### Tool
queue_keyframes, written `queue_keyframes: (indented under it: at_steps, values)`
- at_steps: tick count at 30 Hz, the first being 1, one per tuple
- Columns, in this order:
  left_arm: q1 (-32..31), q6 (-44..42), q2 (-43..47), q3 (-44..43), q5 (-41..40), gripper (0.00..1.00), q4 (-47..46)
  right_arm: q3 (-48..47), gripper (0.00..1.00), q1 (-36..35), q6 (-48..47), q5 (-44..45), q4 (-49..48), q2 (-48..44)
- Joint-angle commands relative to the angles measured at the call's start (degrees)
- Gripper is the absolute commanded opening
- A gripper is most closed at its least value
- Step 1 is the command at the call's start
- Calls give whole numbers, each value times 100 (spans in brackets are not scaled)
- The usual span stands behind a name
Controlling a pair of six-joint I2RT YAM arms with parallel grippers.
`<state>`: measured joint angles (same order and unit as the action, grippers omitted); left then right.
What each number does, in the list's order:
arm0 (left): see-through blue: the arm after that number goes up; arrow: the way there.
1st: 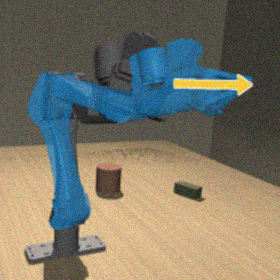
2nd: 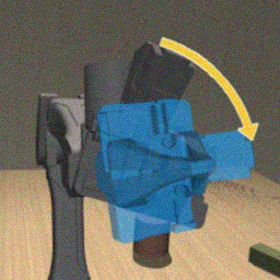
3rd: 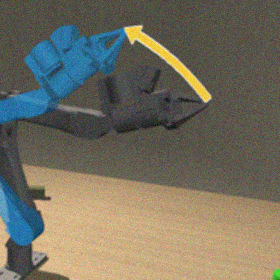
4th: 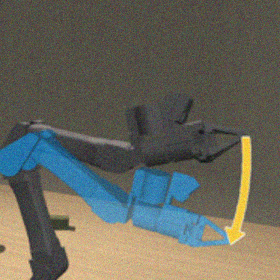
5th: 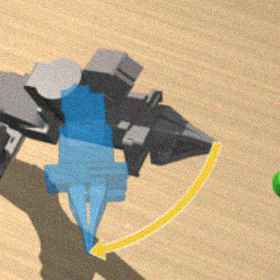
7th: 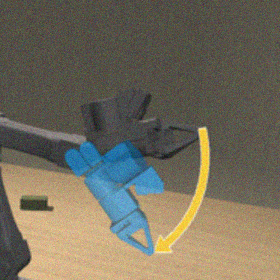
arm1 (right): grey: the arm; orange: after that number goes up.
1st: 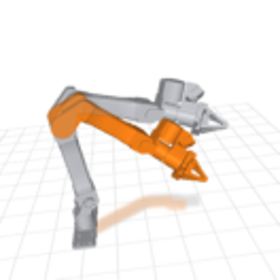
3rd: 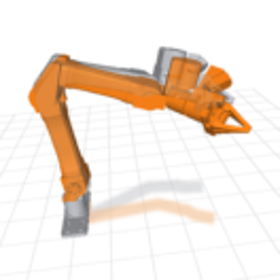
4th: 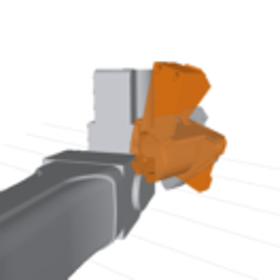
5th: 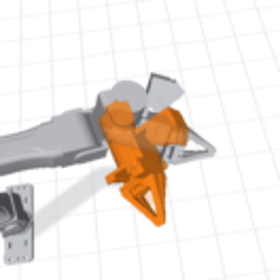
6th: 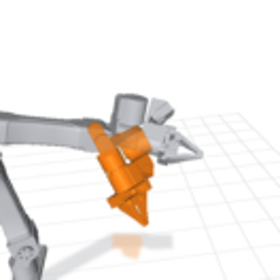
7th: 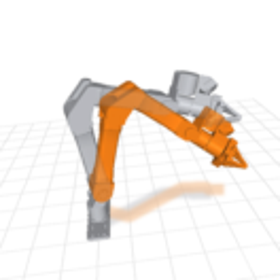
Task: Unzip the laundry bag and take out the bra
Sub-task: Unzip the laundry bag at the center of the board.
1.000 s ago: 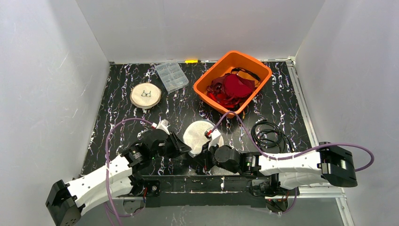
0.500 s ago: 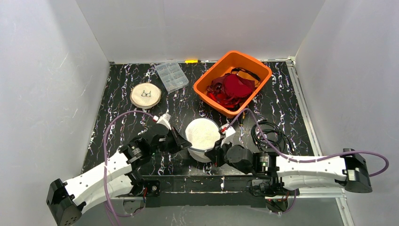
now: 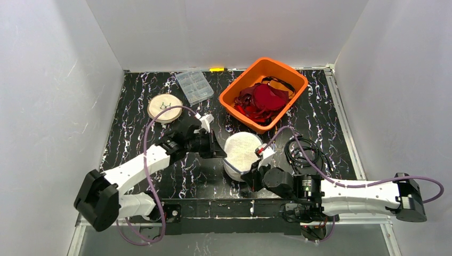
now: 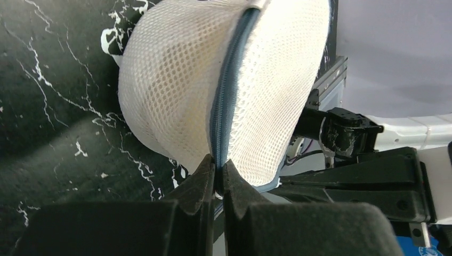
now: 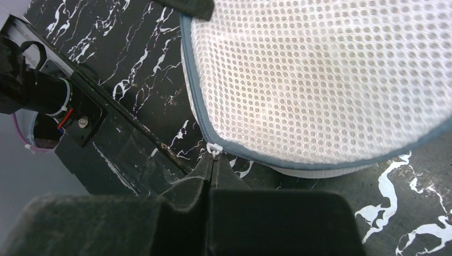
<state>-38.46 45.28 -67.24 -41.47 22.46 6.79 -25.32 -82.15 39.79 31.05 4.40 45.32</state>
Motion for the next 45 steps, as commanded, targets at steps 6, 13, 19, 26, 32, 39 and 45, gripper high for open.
queue_keyframes:
  at_steps: [6, 13, 19, 26, 32, 39, 45]
  values:
    - [269, 164, 478, 238, 88, 63, -11, 56, 1, -21, -86, -196, -1062, 481]
    - [205, 1204, 2287, 914, -500, 84, 915, -129, 1, -31, -103, -356, -1447, 778]
    - [-218, 2060, 3116, 1463, -934, 81, 994, -351, 1, -32, -157, -551, -1966, 1477]
    - [-825, 2326, 2878, 1436, -1642, 73, 685, -715, 1, -32, -283, -744, -2351, 2188]
    - [-862, 2240, 2197, 1344, -1716, 59, 340, -802, 1, -34, -306, -830, -2372, 2285]
    - [-857, 2111, 1895, 1250, -1955, 30, 392, -751, 1, -30, -280, -803, -2230, 2073]
    - [-860, 1980, 1927, 1116, -2108, 4, 670, -682, 1, -32, -279, -644, -1877, 1773]
